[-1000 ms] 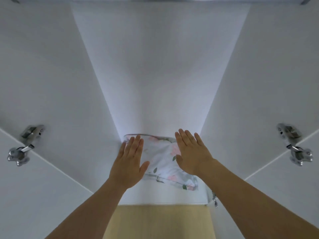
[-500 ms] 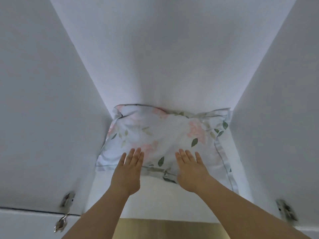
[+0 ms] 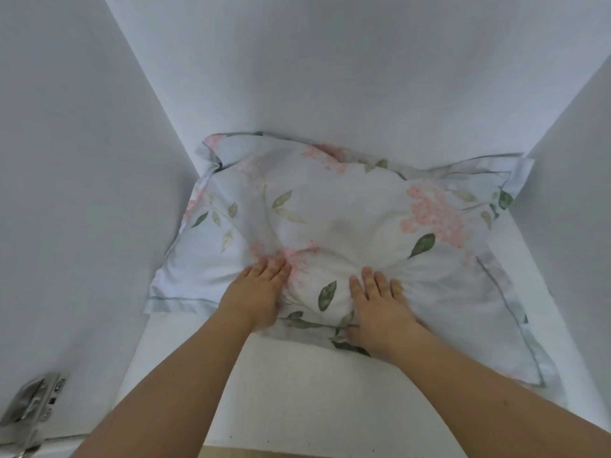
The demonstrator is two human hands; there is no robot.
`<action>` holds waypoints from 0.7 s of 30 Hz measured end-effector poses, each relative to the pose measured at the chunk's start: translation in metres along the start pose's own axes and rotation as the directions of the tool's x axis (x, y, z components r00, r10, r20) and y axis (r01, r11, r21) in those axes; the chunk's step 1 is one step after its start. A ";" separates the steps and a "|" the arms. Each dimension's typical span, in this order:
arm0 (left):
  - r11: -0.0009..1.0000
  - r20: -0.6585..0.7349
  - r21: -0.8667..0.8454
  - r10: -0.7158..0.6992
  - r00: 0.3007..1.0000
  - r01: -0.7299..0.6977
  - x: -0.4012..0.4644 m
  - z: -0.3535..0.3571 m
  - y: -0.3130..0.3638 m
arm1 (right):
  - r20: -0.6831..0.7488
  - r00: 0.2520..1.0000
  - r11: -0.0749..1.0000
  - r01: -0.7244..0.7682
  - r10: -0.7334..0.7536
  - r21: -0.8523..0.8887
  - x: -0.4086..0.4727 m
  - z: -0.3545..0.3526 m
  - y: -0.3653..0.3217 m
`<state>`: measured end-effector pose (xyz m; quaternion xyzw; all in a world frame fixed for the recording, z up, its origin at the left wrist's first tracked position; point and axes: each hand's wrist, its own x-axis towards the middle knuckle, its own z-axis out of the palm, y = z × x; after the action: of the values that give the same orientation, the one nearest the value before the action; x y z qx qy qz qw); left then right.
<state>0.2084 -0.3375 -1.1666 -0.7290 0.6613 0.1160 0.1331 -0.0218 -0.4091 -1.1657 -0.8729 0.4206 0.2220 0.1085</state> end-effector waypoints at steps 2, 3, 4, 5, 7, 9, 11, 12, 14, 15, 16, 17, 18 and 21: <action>0.999 0.006 -0.037 0.009 1.000 -0.009 0.008 0.009 -0.002 | -0.005 1.000 0.999 -0.007 0.007 -0.033 0.009 0.006 -0.001; 0.999 -0.002 -0.048 0.006 1.000 -0.006 0.012 0.015 -0.002 | -0.015 1.000 0.998 -0.012 0.011 -0.060 0.012 0.010 -0.001; 0.998 -0.020 -0.056 -0.002 1.000 0.001 0.014 0.020 -0.002 | -0.029 1.000 0.996 -0.015 0.013 -0.083 0.015 0.014 -0.003; 0.998 -0.046 -0.059 -0.012 0.999 0.009 0.016 0.025 -0.001 | -0.043 0.999 0.994 -0.020 0.016 -0.104 0.018 0.016 -0.004; 0.998 -0.108 -0.063 -0.027 0.994 0.020 0.020 0.032 0.001 | -0.068 0.997 0.992 -0.032 0.023 -0.126 0.023 0.018 -0.005; 0.996 -0.163 -0.085 -0.045 0.986 0.031 0.024 0.036 0.003 | -0.079 0.997 0.990 -0.028 0.017 -0.137 0.026 0.017 -0.006; 0.994 -0.208 -0.107 -0.053 0.977 0.031 0.024 0.038 0.004 | -0.097 0.995 0.989 -0.034 0.020 -0.147 0.027 0.015 -0.004; 0.994 -0.215 -0.110 -0.050 0.975 0.027 0.022 0.036 0.004 | -0.108 0.994 0.990 -0.028 0.013 -0.141 0.025 0.014 -0.003; 0.992 -0.193 -0.123 -0.052 0.980 0.029 0.012 0.027 0.007 | -0.122 0.993 0.994 -0.012 -0.001 -0.107 0.017 0.008 0.000; 0.989 -0.182 -0.139 -0.065 0.981 0.040 0.003 0.018 0.009 | -0.155 0.988 0.996 0.004 -0.018 -0.091 0.009 0.000 0.000; 0.987 -0.169 -0.153 -0.068 0.983 0.042 -0.007 0.008 0.011 | -0.199 0.980 0.997 0.010 -0.026 -0.077 0.002 -0.010 0.001; 0.984 -0.159 -0.171 -0.066 0.985 0.039 -0.017 -0.006 0.014 | -0.226 0.974 0.999 -0.002 -0.011 -0.054 -0.011 -0.027 0.003; 0.980 -0.146 -0.193 -0.068 0.987 0.039 -0.029 -0.022 0.018 | -0.248 0.969 0.999 -0.007 -0.003 -0.040 -0.028 -0.046 0.004; 0.942 -0.108 -0.332 -0.083 0.991 0.043 -0.069 -0.083 0.028 | -0.100 0.995 1.000 -0.012 0.013 0.003 -0.081 -0.106 0.010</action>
<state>0.1729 -0.3044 -1.0663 -0.7674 0.6158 0.1763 -0.0271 -0.0425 -0.4004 -1.0337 -0.8802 0.4313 0.1780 0.0871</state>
